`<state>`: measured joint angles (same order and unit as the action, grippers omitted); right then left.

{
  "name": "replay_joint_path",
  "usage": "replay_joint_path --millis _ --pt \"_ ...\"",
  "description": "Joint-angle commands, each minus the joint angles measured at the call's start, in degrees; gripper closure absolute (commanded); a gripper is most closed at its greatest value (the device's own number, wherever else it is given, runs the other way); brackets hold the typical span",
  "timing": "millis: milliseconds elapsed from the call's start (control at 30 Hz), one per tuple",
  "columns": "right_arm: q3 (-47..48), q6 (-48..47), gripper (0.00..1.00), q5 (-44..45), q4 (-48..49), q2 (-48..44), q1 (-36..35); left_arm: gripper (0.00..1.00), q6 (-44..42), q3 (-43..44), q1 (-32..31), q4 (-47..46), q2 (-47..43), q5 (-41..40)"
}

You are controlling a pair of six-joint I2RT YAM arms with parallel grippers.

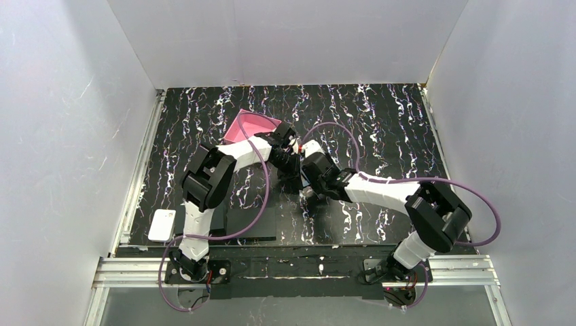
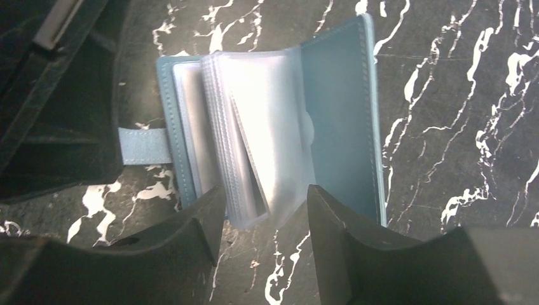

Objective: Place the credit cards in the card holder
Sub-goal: Turn over the card slot in the card holder.

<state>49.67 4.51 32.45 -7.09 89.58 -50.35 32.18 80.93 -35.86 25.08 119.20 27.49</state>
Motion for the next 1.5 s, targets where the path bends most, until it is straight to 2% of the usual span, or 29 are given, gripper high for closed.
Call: replay_joint_path --millis 0,167,333,567,800,1000,1133,1267,1467 --pt "-0.45 1.09 0.41 4.73 0.09 -2.89 2.97 1.00 -1.16 1.37 -0.60 3.31 0.17 -1.91" --pt "-0.80 1.20 0.41 2.07 0.05 -3.57 6.48 1.00 -1.33 1.49 -0.62 3.31 0.17 -1.87" --pt "-0.42 1.64 0.41 -4.18 0.72 -3.67 10.67 1.00 -1.59 1.66 -0.62 3.31 0.04 -1.76" --pt "2.33 1.88 0.41 -11.08 1.90 -0.38 15.89 1.00 -1.60 1.74 -0.62 3.31 -0.02 -1.38" --pt "6.41 2.42 0.40 -15.05 2.74 4.08 21.33 1.00 -1.70 1.88 -0.62 3.31 -0.17 -1.15" --pt "11.99 1.31 0.35 -15.67 2.77 13.00 24.91 1.00 -1.60 2.04 -0.61 3.21 0.05 -0.62" --pt "17.86 0.42 0.32 -14.83 -2.35 17.79 25.99 1.00 -1.69 1.93 -0.60 3.13 -0.03 -0.43" --pt "18.67 1.47 0.29 -16.12 -7.98 11.24 25.91 1.00 -1.69 1.95 -0.62 3.05 -0.02 -0.30" --pt "15.59 0.43 0.24 -22.05 -11.18 1.37 24.28 1.00 -1.68 1.94 -0.66 2.96 -0.19 -0.07"
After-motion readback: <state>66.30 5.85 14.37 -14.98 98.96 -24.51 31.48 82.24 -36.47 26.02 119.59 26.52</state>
